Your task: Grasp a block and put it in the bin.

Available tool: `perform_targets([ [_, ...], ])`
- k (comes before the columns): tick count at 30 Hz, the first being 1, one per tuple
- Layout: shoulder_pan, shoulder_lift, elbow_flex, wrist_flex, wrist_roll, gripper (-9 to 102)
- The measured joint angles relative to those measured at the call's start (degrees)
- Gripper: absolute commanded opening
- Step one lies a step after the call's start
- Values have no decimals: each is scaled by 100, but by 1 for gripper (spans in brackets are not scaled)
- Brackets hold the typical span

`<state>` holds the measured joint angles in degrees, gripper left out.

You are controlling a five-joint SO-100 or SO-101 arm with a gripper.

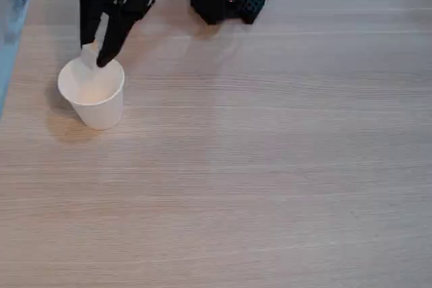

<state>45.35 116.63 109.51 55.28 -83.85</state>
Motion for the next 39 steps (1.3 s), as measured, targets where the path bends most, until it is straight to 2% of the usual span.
perform_targets([
  [6, 88, -18, 0, -79, 0, 4],
  [13, 114, -18, 18, -132, 44, 18],
  [19, 158, -18, 18, -132, 114, 22],
  [33, 70, -18, 176, -167, 149, 20],
  [39, -334, 483, 519, -167, 229, 6],
])
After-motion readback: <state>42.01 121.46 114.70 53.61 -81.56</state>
